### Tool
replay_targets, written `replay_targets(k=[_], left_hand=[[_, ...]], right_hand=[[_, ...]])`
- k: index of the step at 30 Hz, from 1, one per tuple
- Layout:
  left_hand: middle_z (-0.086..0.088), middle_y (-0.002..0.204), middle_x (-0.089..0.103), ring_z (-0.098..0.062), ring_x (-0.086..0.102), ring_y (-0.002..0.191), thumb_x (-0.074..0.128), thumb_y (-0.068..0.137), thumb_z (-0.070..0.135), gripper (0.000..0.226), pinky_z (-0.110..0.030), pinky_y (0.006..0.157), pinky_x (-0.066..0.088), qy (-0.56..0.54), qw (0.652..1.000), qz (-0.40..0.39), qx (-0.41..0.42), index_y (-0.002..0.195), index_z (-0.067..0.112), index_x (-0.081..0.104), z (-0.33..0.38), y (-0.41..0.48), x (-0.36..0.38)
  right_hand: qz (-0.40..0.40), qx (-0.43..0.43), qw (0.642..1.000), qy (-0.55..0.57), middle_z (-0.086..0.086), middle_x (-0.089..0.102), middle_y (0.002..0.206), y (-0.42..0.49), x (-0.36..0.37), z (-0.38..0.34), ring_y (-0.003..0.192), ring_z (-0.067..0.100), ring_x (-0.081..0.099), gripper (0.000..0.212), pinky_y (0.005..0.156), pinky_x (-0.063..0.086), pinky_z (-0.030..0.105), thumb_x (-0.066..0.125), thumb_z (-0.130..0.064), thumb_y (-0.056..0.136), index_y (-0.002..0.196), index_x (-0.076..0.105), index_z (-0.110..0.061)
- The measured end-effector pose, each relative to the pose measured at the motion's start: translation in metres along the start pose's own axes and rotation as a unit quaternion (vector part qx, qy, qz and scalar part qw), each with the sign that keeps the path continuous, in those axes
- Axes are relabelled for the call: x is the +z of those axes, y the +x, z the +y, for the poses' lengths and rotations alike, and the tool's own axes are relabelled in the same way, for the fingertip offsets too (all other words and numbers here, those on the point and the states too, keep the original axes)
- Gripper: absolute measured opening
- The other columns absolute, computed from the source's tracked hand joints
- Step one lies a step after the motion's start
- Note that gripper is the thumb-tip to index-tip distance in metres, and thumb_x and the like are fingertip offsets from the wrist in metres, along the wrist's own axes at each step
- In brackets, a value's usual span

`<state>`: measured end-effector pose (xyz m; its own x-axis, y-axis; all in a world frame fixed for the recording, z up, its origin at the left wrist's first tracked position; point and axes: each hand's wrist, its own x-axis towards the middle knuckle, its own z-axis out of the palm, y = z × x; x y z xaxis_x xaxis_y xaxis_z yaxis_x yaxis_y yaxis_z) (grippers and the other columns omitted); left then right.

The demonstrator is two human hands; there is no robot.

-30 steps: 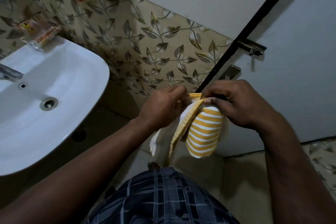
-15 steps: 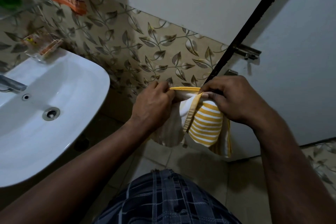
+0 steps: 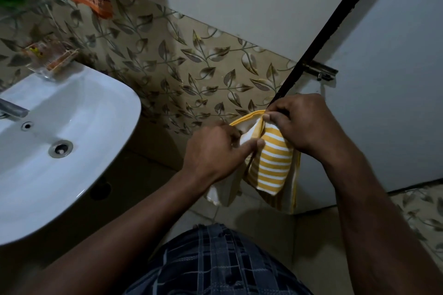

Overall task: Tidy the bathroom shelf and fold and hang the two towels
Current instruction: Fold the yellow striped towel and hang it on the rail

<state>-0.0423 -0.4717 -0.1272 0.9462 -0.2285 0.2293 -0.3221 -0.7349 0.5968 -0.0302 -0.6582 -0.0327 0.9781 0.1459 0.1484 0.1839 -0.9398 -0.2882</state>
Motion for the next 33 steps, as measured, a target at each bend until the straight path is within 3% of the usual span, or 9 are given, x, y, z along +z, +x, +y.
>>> replay_targets(k=[2, 5, 10, 13, 16, 20, 25, 29, 33], left_hand=[[0.014, 0.083, 0.058, -0.002, 0.052, 0.064, 0.038, 0.086, 0.089, 0.073, -0.024, 0.05, 0.032, 0.02, 1.0, 0.004, 0.002, 0.089, 0.027, 0.077, 0.004, -0.004, 0.01], [0.01, 0.085, 0.064, -0.008, 0.056, 0.065, 0.044, 0.088, 0.084, 0.065, -0.026, 0.053, 0.043, 0.034, 0.999, 0.024, 0.003, 0.092, 0.029, 0.078, 0.007, -0.003, 0.019], [0.007, 0.086, 0.056, -0.014, 0.055, 0.07, 0.053, 0.085, 0.078, 0.057, -0.028, 0.06, 0.039, -0.002, 1.0, 0.017, -0.026, 0.104, 0.029, 0.076, 0.023, 0.0, 0.023], [0.004, 0.087, 0.056, -0.019, 0.057, 0.072, 0.056, 0.086, 0.07, 0.049, -0.031, 0.063, 0.042, -0.004, 0.999, 0.005, -0.036, 0.097, 0.026, 0.073, 0.027, 0.002, 0.028], [0.003, 0.083, 0.056, -0.017, 0.055, 0.067, 0.059, 0.089, 0.053, 0.033, -0.03, 0.059, 0.044, 0.011, 0.999, 0.008, -0.045, 0.091, 0.022, 0.07, 0.021, 0.006, 0.032], [0.007, 0.074, 0.054, -0.009, 0.047, 0.057, 0.061, 0.092, 0.04, 0.02, -0.025, 0.048, 0.034, 0.031, 0.998, 0.02, -0.051, 0.086, 0.023, 0.07, 0.007, 0.011, 0.03], [-0.002, 0.091, 0.067, -0.021, 0.06, 0.077, 0.071, 0.086, 0.024, 0.012, -0.033, 0.062, 0.051, 0.081, 0.996, 0.025, -0.017, 0.093, 0.016, 0.077, -0.01, 0.015, 0.023], [-0.006, 0.108, 0.066, -0.023, 0.064, 0.094, 0.068, 0.092, 0.014, 0.02, -0.035, 0.077, 0.055, 0.091, 0.995, -0.019, 0.027, 0.11, 0.016, 0.078, -0.031, 0.019, 0.019], [-0.008, 0.121, 0.064, -0.025, 0.064, 0.104, 0.067, 0.088, 0.006, 0.034, -0.034, 0.084, 0.052, 0.068, 0.985, -0.1, 0.123, 0.118, 0.015, 0.079, -0.048, 0.022, 0.007]], right_hand=[[-0.005, 0.001, 1.0, -0.012, 0.001, 0.078, 0.099, -0.001, -0.002, -0.002, 0.082, 0.011, 0.066, 0.018, 0.069, 0.05, 0.026, 0.069, -0.028, 0.098, 0.107, 0.081, -0.018], [-0.003, 0.004, 1.0, -0.022, 0.0, 0.079, 0.099, -0.003, -0.004, -0.004, 0.083, 0.01, 0.066, 0.017, 0.071, 0.05, 0.024, 0.073, -0.028, 0.096, 0.107, 0.082, -0.018], [0.008, 0.013, 0.999, -0.043, 0.001, 0.079, 0.097, -0.005, -0.012, -0.005, 0.082, 0.011, 0.068, 0.018, 0.072, 0.057, 0.027, 0.077, -0.031, 0.093, 0.103, 0.082, -0.018], [0.0, 0.014, 0.998, -0.059, 0.001, 0.079, 0.098, -0.006, -0.014, -0.007, 0.082, 0.01, 0.067, 0.018, 0.07, 0.054, 0.025, 0.076, -0.033, 0.093, 0.103, 0.082, -0.019], [-0.015, 0.02, 0.997, -0.068, 0.0, 0.079, 0.097, -0.007, -0.017, -0.006, 0.081, 0.01, 0.067, 0.02, 0.073, 0.056, 0.028, 0.077, -0.036, 0.091, 0.102, 0.082, -0.02], [-0.048, 0.028, 0.997, -0.046, -0.004, 0.078, 0.09, -0.011, -0.018, -0.002, 0.079, 0.005, 0.066, 0.019, 0.074, 0.058, 0.03, 0.079, -0.036, 0.089, 0.101, 0.083, -0.021], [-0.08, 0.033, 0.996, -0.002, -0.011, 0.072, 0.087, -0.017, -0.019, 0.006, 0.081, 0.001, 0.064, 0.013, 0.072, 0.056, 0.026, 0.079, -0.031, 0.09, 0.101, 0.082, -0.024], [-0.101, 0.03, 0.994, 0.027, -0.015, 0.071, 0.085, -0.017, -0.022, 0.011, 0.082, 0.0, 0.064, 0.012, 0.069, 0.051, 0.023, 0.081, -0.028, 0.088, 0.1, 0.083, -0.025], [-0.107, 0.028, 0.993, 0.038, -0.024, 0.063, 0.079, -0.015, -0.025, 0.02, 0.08, -0.002, 0.061, 0.011, 0.064, 0.042, 0.018, 0.081, -0.027, 0.088, 0.099, 0.083, -0.026]])
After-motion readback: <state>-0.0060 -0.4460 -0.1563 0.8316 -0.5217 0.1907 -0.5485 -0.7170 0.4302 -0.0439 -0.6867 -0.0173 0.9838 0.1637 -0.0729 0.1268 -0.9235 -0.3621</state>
